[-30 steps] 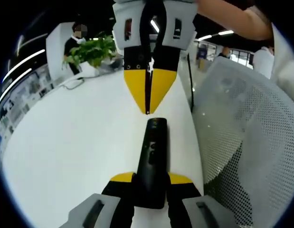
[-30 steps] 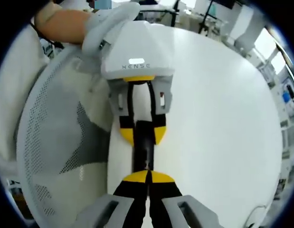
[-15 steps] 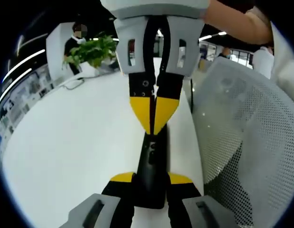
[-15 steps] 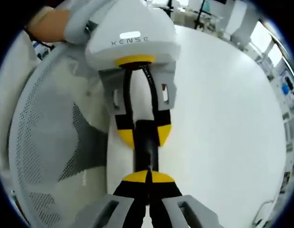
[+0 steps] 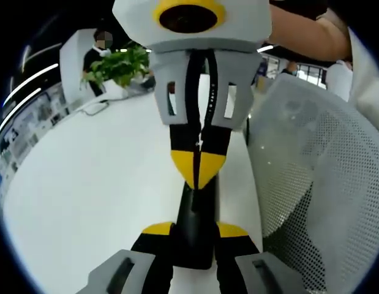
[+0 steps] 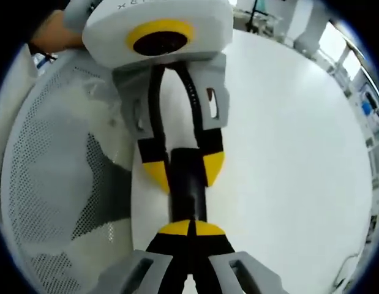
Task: Press the specified remote control buttons in sequence, fully releasing each button before pressing the next.
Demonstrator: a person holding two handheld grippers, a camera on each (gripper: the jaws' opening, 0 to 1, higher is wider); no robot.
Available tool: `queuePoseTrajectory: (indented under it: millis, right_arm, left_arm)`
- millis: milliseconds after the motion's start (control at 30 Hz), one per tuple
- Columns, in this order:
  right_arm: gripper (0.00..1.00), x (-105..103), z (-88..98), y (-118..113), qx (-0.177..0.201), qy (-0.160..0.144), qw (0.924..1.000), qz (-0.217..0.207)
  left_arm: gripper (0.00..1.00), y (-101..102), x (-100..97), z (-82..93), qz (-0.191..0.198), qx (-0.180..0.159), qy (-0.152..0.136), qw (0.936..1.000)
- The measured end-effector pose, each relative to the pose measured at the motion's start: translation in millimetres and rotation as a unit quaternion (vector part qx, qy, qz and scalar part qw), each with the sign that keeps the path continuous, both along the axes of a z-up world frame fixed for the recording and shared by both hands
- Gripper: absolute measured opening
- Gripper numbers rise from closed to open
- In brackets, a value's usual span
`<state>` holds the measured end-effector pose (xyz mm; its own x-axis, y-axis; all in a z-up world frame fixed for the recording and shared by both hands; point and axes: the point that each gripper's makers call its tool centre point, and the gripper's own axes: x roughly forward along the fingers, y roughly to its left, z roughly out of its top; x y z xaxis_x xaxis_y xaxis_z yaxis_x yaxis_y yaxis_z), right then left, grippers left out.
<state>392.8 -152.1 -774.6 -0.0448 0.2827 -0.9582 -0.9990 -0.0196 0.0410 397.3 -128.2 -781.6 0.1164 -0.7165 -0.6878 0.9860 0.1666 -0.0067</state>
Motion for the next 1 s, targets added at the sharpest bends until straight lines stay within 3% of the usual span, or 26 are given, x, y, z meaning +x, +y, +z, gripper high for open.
queuePoseTrajectory:
  millis: [567, 1000]
  right_arm:
    - [0.0, 1.6, -0.6, -0.5, -0.011, -0.008, 0.9999, -0.003]
    - [0.0, 0.4, 1.3, -1.5, 0.001, -0.022, 0.9998, 0.001]
  left_arm:
    - [0.24, -0.7, -0.1, 1.2, -0.001, 0.001, 0.0, 1.0]
    - [0.24, -1.2, 0.1, 0.5, -0.002, 0.001, 0.0, 1.0]
